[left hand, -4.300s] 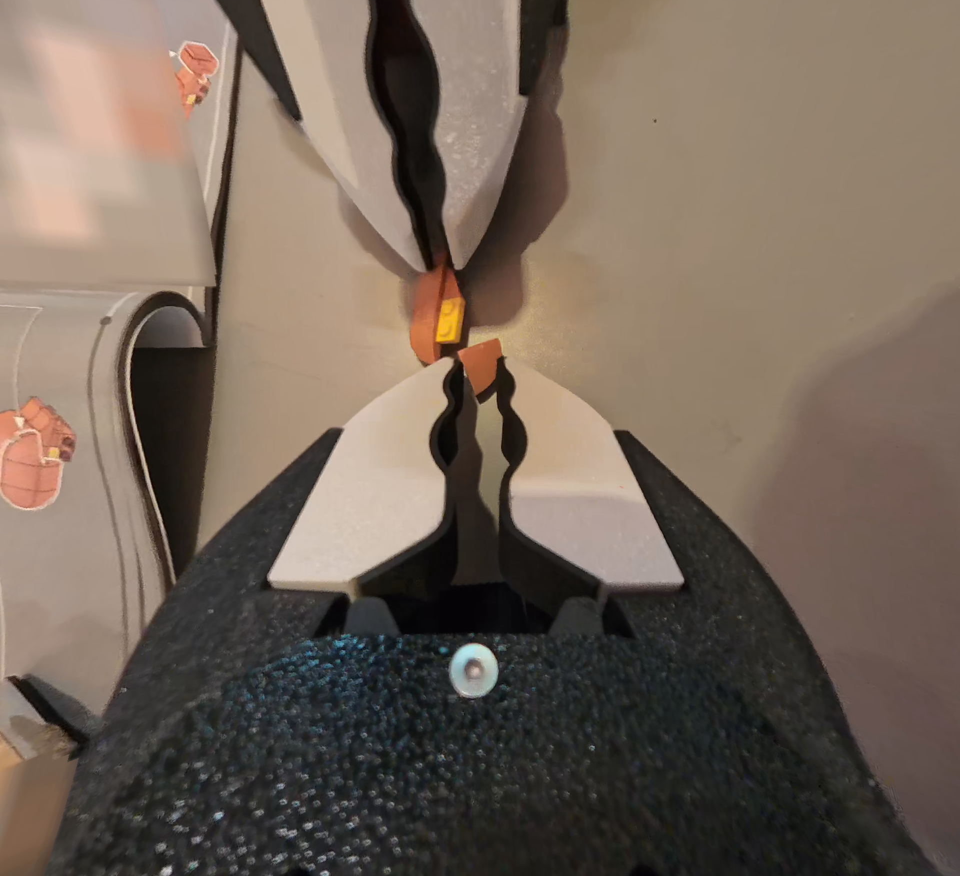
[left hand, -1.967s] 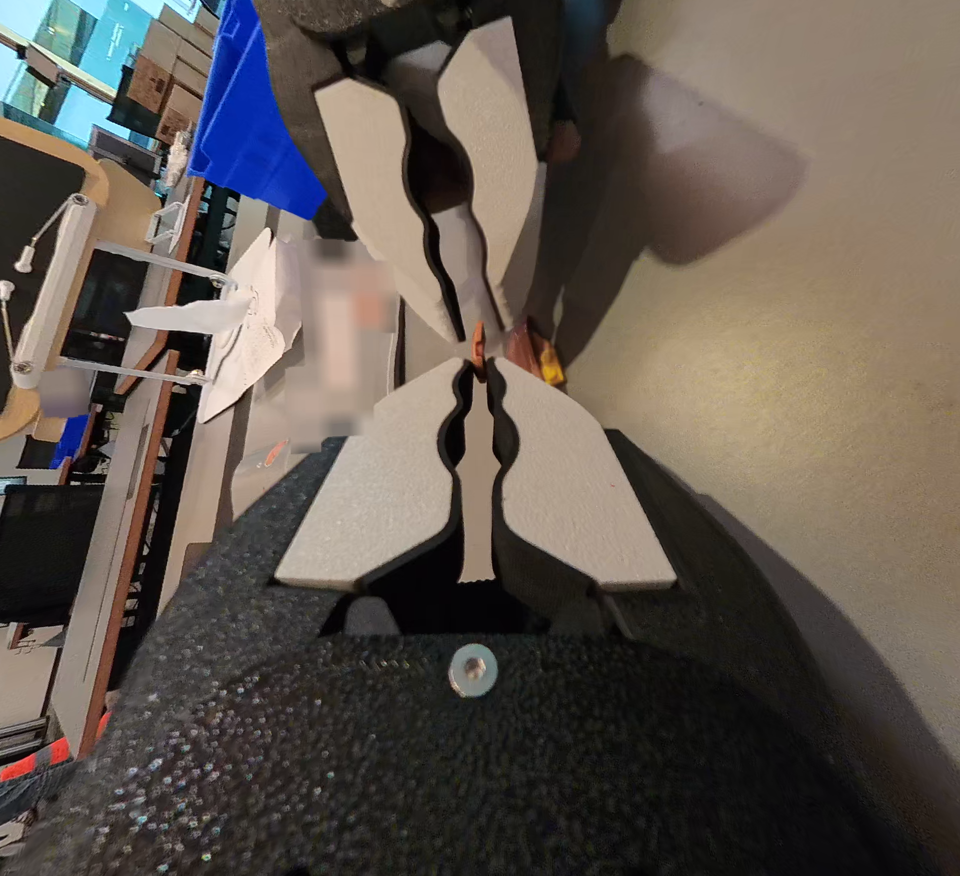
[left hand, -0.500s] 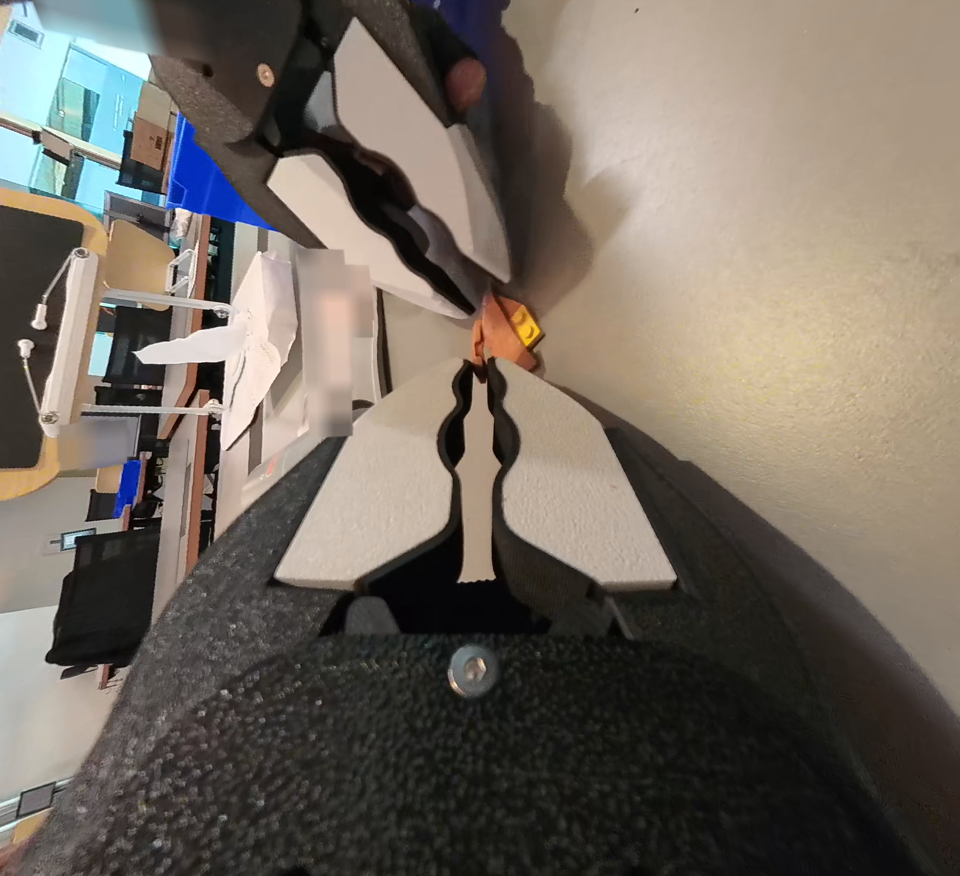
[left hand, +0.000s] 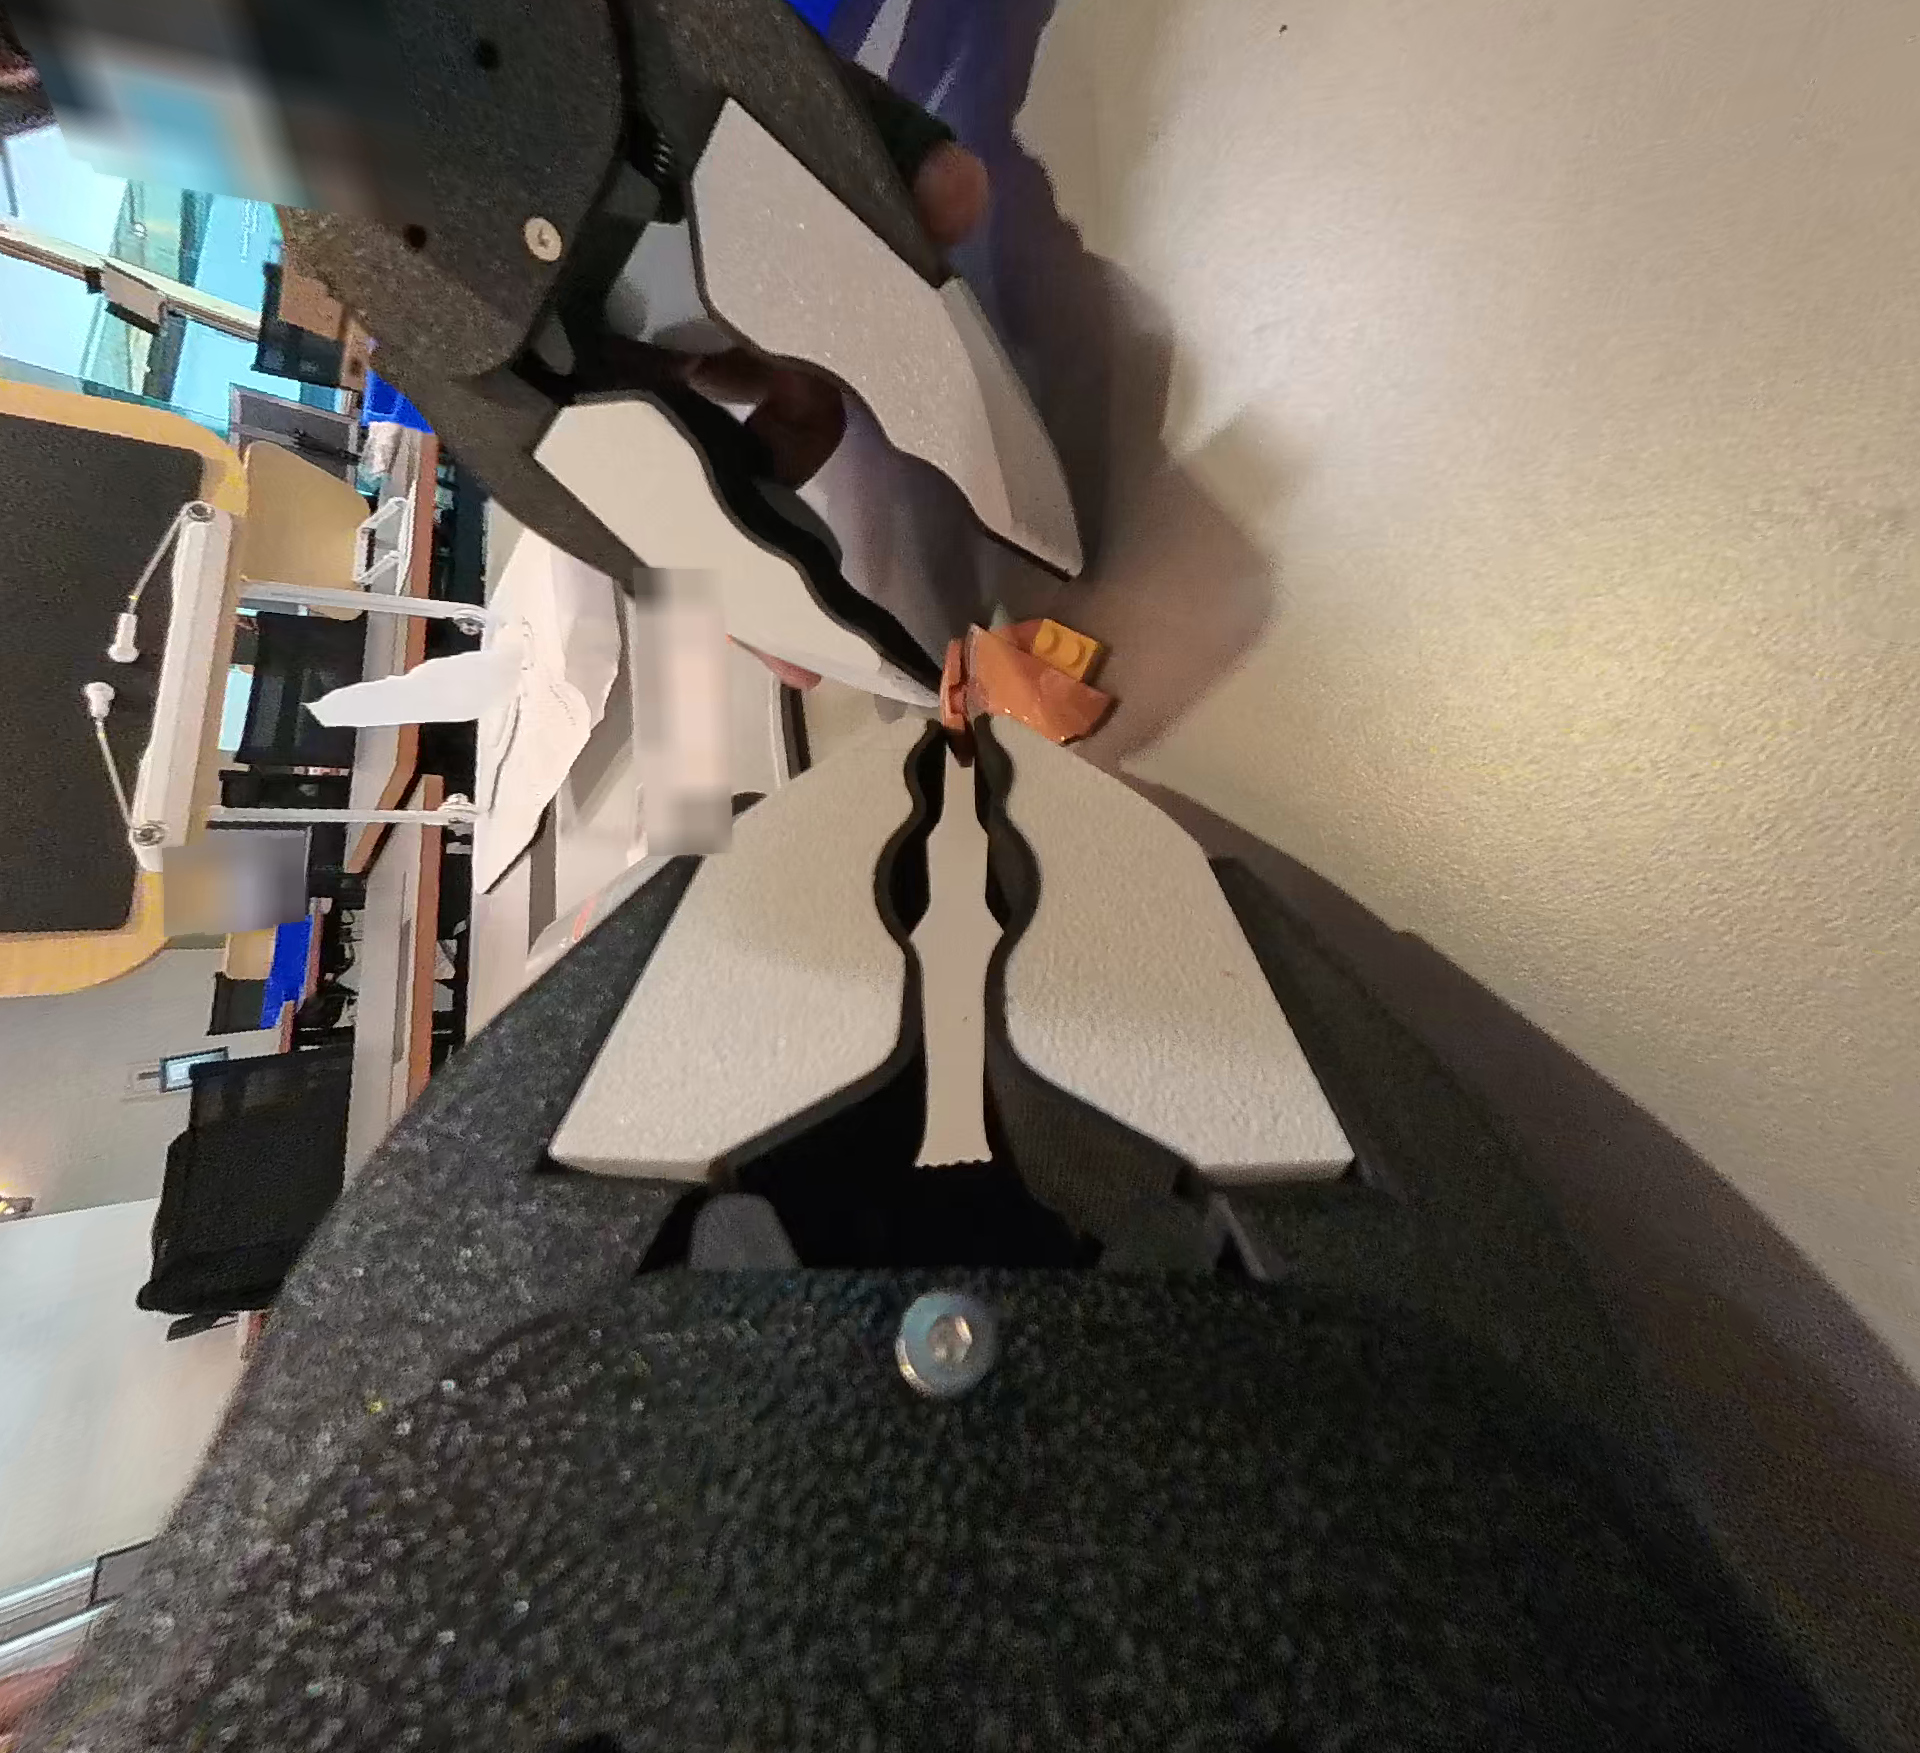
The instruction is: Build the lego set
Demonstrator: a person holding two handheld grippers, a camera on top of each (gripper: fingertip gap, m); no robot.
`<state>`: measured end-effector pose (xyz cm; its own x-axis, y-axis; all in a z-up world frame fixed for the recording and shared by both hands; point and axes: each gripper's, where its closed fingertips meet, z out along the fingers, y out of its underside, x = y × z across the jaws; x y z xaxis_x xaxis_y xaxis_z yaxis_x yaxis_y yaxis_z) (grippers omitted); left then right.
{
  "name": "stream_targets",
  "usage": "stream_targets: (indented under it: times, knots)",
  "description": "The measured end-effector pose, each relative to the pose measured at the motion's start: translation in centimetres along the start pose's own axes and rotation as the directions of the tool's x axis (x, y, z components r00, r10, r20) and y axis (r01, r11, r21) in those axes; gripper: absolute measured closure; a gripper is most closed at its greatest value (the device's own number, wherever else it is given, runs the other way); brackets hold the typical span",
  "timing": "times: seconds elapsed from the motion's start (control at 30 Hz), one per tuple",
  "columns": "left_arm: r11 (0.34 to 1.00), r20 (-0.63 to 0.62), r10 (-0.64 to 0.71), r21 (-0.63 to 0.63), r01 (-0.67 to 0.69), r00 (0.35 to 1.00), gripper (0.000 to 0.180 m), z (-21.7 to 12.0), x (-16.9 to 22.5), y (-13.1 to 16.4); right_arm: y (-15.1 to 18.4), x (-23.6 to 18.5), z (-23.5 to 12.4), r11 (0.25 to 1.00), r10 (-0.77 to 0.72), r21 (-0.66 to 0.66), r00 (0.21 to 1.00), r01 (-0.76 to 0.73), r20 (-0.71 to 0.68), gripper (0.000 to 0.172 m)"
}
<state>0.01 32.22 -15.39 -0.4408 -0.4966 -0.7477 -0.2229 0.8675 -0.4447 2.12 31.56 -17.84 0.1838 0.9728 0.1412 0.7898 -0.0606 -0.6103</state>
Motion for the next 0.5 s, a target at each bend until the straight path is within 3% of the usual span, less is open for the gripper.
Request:
stream_targets:
  times: [0.27,0.5]
  knots:
    - [1.000,0.024,-0.003,-0.003,0.003,1.000,0.175,-0.3,-0.5,0.0,-0.3,-0.6,0.6,0.998,0.032,-0.054,0.998,-0.029,0.059,0.142]
    - [0.998,0.002,-0.025,0.050,0.025,1.000,0.175,-0.5,-0.2,-0.6,0.1,-0.6,0.2,0.997,0.043,-0.059,0.998,-0.040,0.052,0.132]
